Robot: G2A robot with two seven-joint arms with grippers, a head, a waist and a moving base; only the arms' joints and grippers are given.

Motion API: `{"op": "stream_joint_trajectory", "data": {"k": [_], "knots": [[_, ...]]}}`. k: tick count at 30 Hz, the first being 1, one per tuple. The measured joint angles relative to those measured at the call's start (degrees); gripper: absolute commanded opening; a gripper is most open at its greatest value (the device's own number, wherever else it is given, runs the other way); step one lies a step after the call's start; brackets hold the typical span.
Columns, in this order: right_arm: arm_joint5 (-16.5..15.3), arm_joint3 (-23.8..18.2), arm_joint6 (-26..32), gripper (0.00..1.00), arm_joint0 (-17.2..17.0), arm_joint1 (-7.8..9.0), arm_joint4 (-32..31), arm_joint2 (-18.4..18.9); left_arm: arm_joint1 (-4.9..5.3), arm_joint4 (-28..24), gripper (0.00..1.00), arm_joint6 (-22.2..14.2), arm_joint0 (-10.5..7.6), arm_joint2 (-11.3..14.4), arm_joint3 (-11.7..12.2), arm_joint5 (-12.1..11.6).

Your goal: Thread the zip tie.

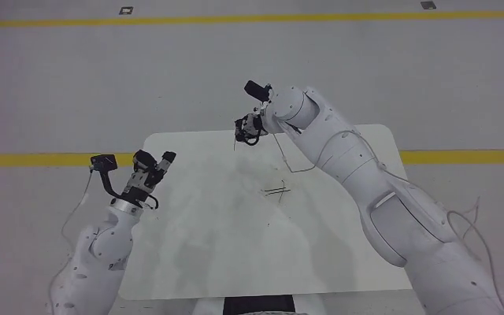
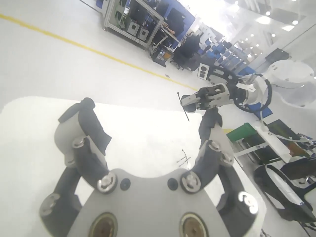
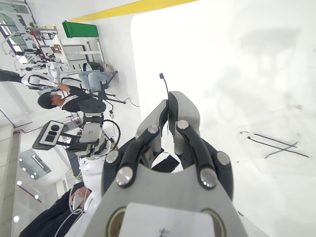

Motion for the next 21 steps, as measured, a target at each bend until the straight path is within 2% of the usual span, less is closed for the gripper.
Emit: {"op": "stream_joint_trajectory", "data": {"k": [3,5,8,9,12,15,18,21], "knots": [[0.0,0.0,0.0,0.00,0.0,0.00,0.0,0.0,0.09,0.6,1.00,-0.2,-0.22,0.1,-0.4,-0.1],[0.0,-0.5,-0.9,0.00,-0.7,-0.05,0.6,0.4,0.48,4.5,1.00,-0.1,-0.67,0.8,-1.9,-0.2],[0.0,-0.2,-1.2,0.00,-1.0,-0.43,1.2,0.7,1.38,18.7,1.00,3.2,-1.15,3.0,-2.6,-0.2],[0.0,0.5,-0.9,0.00,-0.7,-0.72,1.3,0.5,1.82,24.8,1.00,4.9,-1.47,4.1,-2.4,-0.2],[0.0,2.9,-0.2,0.00,0.6,-1.77,1.4,-0.3,2.96,37.2,1.00,8.9,-2.45,6.6,-1.0,-0.2],[0.0,5.7,0.3,0.00,2.1,-3.16,1.3,-1.4,3.96,46.2,1.00,12.1,-3.66,8.2,0.9,-0.2],[0.0,8.9,1.1,0.00,3.4,-4.76,1.8,-2.5,4.60,52.0,1.00,14.0,-4.72,9.2,2.3,-0.2],[0.0,11.8,2.1,0.00,4.4,-6.50,3.2,-3.3,5.11,57.4,1.00,15.2,-5.45,10.4,2.6,-0.2]]}}
